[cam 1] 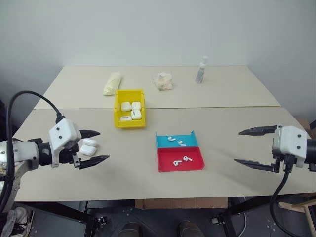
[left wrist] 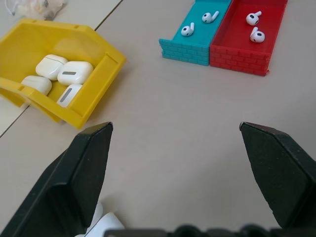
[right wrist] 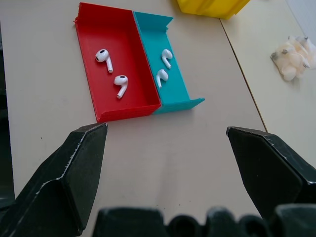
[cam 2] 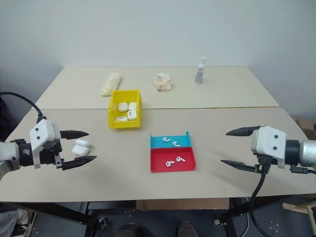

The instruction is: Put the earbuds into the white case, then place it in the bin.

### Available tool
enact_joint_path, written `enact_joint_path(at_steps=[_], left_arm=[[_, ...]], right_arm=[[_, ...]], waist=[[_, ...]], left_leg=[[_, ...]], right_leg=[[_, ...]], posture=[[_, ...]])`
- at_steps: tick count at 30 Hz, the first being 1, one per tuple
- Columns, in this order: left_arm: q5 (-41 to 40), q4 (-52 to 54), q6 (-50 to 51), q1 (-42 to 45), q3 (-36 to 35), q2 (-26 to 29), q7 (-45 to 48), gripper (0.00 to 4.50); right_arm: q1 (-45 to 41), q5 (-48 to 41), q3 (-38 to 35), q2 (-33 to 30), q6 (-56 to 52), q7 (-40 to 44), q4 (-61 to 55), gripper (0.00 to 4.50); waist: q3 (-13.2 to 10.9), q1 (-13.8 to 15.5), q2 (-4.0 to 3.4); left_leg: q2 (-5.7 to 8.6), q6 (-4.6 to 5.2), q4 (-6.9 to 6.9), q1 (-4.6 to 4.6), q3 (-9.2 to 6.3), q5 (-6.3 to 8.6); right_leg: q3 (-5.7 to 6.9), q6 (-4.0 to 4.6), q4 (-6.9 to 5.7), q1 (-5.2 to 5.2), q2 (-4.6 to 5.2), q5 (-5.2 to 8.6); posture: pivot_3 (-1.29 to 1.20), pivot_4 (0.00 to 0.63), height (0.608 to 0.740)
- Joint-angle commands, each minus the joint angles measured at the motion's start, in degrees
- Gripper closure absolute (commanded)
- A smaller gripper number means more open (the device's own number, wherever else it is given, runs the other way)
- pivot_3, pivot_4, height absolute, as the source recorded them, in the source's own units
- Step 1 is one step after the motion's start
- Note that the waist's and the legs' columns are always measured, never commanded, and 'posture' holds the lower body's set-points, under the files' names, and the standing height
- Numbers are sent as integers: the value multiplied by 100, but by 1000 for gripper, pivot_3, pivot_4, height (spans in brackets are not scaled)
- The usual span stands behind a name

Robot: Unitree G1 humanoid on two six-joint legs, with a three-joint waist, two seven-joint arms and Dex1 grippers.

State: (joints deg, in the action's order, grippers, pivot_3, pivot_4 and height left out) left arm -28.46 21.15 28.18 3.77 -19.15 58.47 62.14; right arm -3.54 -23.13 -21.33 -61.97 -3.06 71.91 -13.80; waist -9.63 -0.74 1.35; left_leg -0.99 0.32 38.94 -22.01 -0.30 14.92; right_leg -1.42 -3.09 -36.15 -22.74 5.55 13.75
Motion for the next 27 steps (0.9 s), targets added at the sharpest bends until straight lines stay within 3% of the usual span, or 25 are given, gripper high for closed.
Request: enact_joint_path(at_steps=[1, 9, 14, 17, 20, 22, 24, 27], left_arm=[[-194, 196, 138, -49, -234, 130, 93, 34], [28, 558, 384, -207, -361, 172, -379, 34], [592, 867, 614, -246, -288, 83, -1289, 34], [731, 1352, 1327, -246, -445, 51, -1928, 34], [654, 1902, 2909, -5, -494, 285, -2482, 34], [375, 1880, 4806, 868, -188, 568, -2725, 34], [203, 1617, 6039, 1731, 131, 604, -2890, 34], [-170, 958, 6432, 2276, 661, 856, -3154, 34]], right_arm=[[-50, 17, -172, -110, 65, 0, -45, 0], [-39, 32, -186, -124, 64, 79, -13, 0], [6, 82, -127, -88, 49, 43, -26, 0], [43, 85, -119, -67, -9, -4, -65, 0], [169, 28, -194, -58, -103, 9, -166, 0], [291, 28, -217, -50, -120, 28, -207, 0], [351, 55, -172, -28, -153, -13, -234, 0], [360, 84, -52, 29, -222, -121, -273, 0]], waist=[[0, -2, 0], [0, -3, 0], [0, 4, 0], [0, 3, 1], [-1, 3, 2], [-3, 28, 6], [-3, 33, 6], [-3, 4, 6]], left_leg=[[0, 0, 0, 0, 0, 0], [0, 0, -1, 1, 3, 0], [0, 0, 0, 2, 5, 0], [1, 0, -1, 0, 4, 0], [1, 0, -1, -3, 4, 0], [0, 0, 0, -1, 3, 0], [3, -1, 5, 1, -5, -1], [6, -1, 1, 26, -3, 0]], right_leg=[[-1, 0, 0, 0, 0, 0], [-4, 0, 0, -2, 0, 0], [-7, 0, -3, -3, 0, 0], [-7, 0, -2, -4, 0, 0], [-8, -1, -3, -7, 0, 0], [-8, -1, -9, -7, -2, 0], [-4, -3, -14, -4, -5, -1], [-7, -9, -3, 23, -4, 1]], posture=[[0, 150, 740], [0, 150, 740], [0, 150, 740], [0, 150, 740], [0, 150, 740], [0, 150, 740], [0, 150, 740], [0, 150, 740]])
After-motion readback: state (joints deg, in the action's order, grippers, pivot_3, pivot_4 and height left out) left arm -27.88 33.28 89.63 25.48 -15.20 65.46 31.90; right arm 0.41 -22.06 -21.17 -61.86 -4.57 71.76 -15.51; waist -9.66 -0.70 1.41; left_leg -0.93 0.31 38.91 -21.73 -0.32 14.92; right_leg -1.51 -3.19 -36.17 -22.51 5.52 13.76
